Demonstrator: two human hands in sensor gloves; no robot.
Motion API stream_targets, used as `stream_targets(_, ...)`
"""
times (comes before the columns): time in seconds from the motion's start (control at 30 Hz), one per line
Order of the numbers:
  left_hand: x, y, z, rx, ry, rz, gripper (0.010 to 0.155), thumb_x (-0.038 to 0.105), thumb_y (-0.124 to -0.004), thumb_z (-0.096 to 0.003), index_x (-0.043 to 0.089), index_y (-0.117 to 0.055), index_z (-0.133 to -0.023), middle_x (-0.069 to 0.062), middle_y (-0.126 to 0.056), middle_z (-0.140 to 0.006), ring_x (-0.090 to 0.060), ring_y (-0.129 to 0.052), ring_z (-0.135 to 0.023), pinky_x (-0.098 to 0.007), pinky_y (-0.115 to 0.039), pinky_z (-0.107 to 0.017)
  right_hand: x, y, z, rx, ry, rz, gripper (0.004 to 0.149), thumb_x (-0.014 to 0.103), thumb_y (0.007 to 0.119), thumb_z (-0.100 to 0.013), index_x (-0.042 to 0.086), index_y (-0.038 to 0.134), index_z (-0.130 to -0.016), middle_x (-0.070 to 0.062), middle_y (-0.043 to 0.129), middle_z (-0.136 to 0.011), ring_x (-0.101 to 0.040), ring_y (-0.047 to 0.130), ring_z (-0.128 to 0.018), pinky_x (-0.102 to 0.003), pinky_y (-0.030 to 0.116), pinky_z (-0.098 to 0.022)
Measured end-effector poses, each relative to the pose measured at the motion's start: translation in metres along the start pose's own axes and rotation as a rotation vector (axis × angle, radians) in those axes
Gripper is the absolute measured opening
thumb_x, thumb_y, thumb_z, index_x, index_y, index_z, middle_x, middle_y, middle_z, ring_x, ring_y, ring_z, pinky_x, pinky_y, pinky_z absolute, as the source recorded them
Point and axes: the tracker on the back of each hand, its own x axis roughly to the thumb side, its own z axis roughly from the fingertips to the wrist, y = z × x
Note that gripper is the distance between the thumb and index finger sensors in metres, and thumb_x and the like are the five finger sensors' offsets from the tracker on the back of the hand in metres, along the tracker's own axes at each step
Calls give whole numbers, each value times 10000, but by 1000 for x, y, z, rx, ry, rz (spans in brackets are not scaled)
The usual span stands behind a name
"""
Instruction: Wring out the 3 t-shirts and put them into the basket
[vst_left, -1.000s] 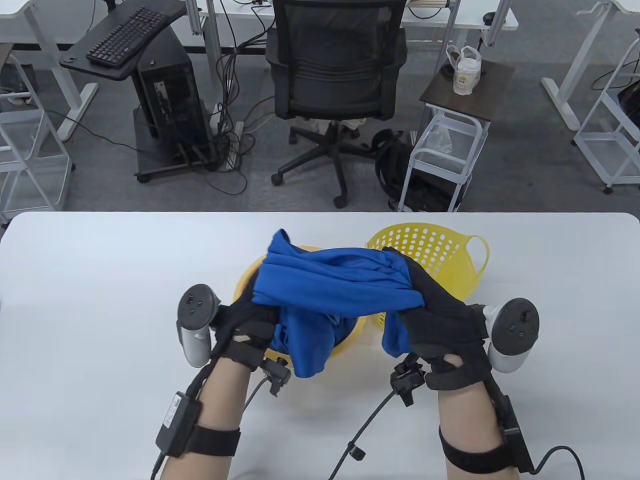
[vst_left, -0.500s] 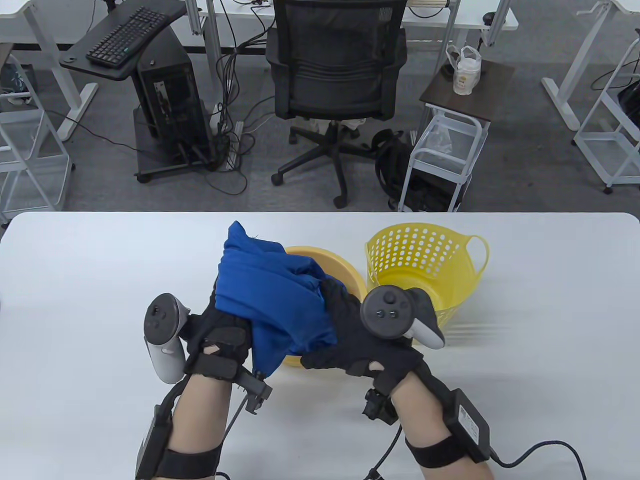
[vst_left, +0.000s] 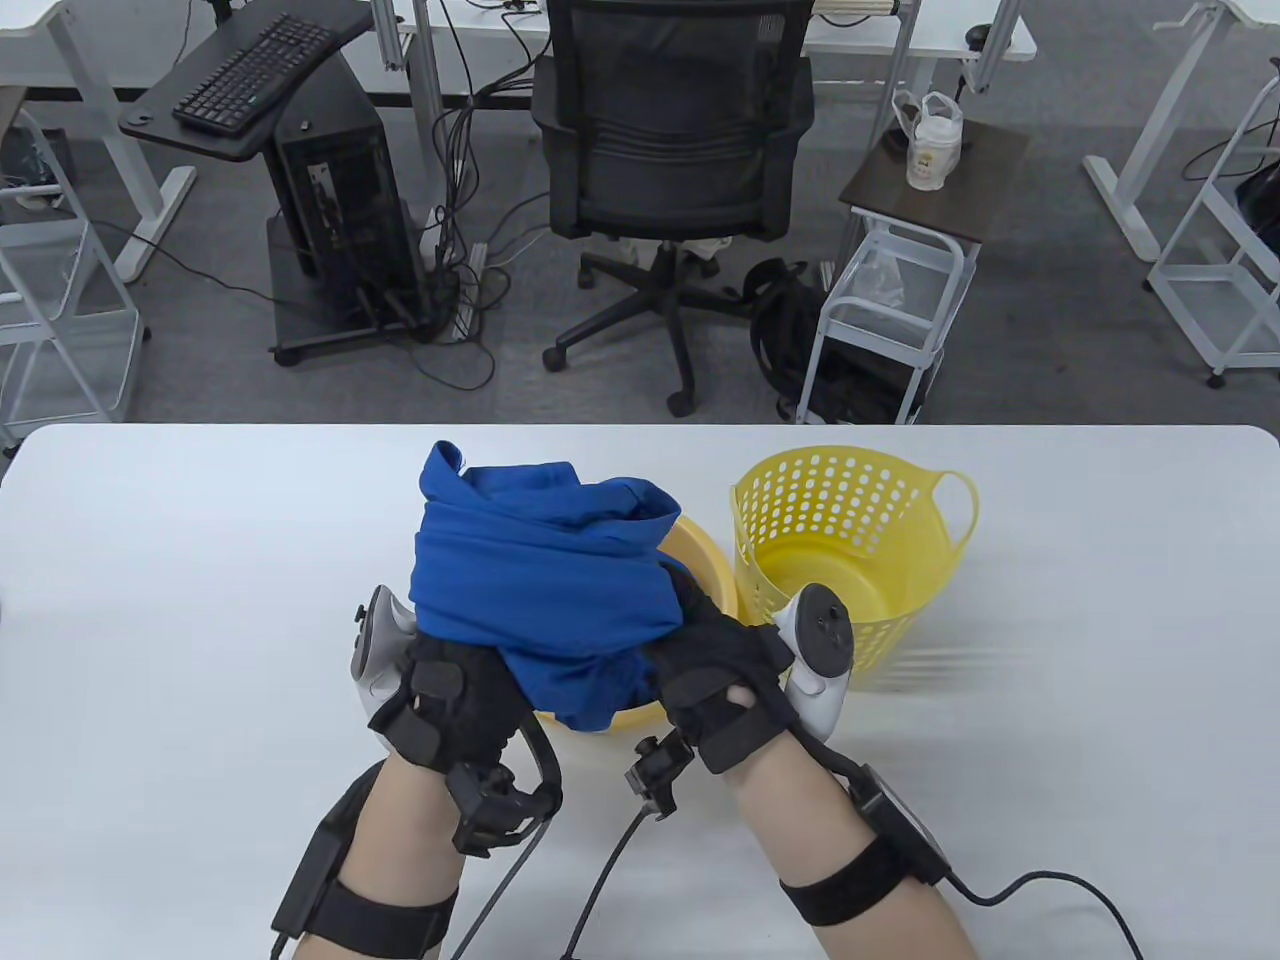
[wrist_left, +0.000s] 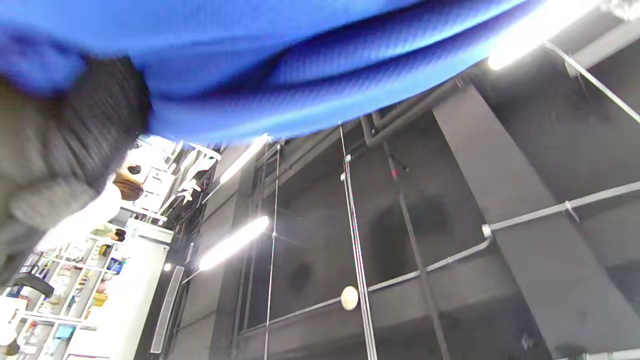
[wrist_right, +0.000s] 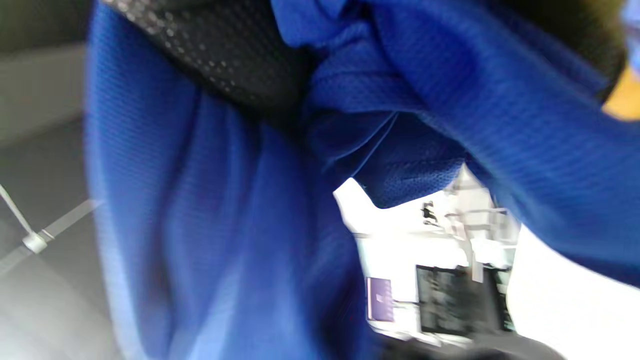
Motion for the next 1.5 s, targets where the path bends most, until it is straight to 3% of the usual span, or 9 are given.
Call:
stream_targets(0.27, -38, 14, -8, 160, 316, -660, 637, 633, -591, -652, 238, -494, -1142, -276, -326, -1209, -531, -422, -1041, -617, -569, -724, 38, -45, 4, -124, -156, -162, 521, 134, 843, -560, -25, 582, -982, -322, 646, -1017, -593, 800, -825, -628, 793, -560)
stream_targets(0.47, -59, 19, -14, -219, 526, -267, 911, 613, -699, -657, 130, -120, -1169, -285, -304, -1232, -532, -485, -1060, -657, -562, -727, 52, -72, 6, -239, -176, -91, 508, 140, 820, -582, -3, 578, -1005, -318, 640, -1027, -592, 795, -824, -630, 781, -555)
stream_targets(0.53, -46, 18, -14, -307, 521, -384, 966, 608, -736, -649, 122, -74, -1158, -294, -297, -1235, -509, -577, -1047, -616, -658, -709, 56, -81, 7, -257, -197, -73, 498, 145, 819, -588, 21, 585, -1010, -298, 637, -1040, -586, 779, -842, -631, 761, -570)
stream_targets(0.67, -23, 9, -9, -242, 402, -382, 1027, 687, -738, -623, 176, -24, -1155, -283, -394, -1227, -446, -731, -982, -486, -792, -667, 68, -78, 9, -242, -322, 108, 482, 140, 835, -582, 52, 620, -1004, -262, 655, -1056, -574, 774, -863, -636, 739, -586)
stream_targets(0.83, -39, 10, -6, -257, 393, -124, 1099, 859, -591, -582, 160, 58, -1127, -325, -407, -1201, -455, -794, -921, -403, -857, -623, 71, -32, 6, 168, -532, 210, 470, 139, 881, -544, 73, 712, -978, -234, 746, -1044, -567, 827, -851, -651, 752, -568)
stream_targets(1.0, -55, 6, -8, -345, 390, 107, 1200, 907, -620, -550, 134, 115, -1099, -372, -339, -1197, -557, -719, -935, -487, -821, -651, 53, 18, 11, 581, -493, 241, 455, 153, 907, -517, 95, 776, -948, -197, 826, -1008, -504, 832, -874, -610, 676, -630)
stream_targets(1.17, -48, 11, -10, -268, 362, -39, 977, 608, -834, -639, 211, -121, -1175, -206, -592, -1181, -507, -804, -930, -516, -860, -632, 48, 33, 15, 728, -521, 331, 448, 162, 910, -497, 105, 794, -926, -162, 857, -979, -444, 824, -895, -566, 629, -678)
stream_targets(1.4, -29, 8, -8, -61, 131, -92, 646, 429, -826, -643, 374, -404, -1129, -45, -689, -1141, -402, -872, -920, -459, -892, -635, 54, 4, 11, 325, -545, 148, 456, 172, 906, -490, 39, 796, -913, -217, 811, -1000, -544, 698, -951, -704, 529, -675)
stream_targets(1.5, -12, 1, -8, -138, 13, -213, 611, 422, -832, -641, 442, -443, -1112, 1, -681, -1160, -384, -822, -978, -471, -847, -688, 36, -16, 0, 204, -324, 141, 472, 271, 887, -521, -2, 797, -894, -296, 629, -1119, -662, 473, -996, -861, 415, -565)
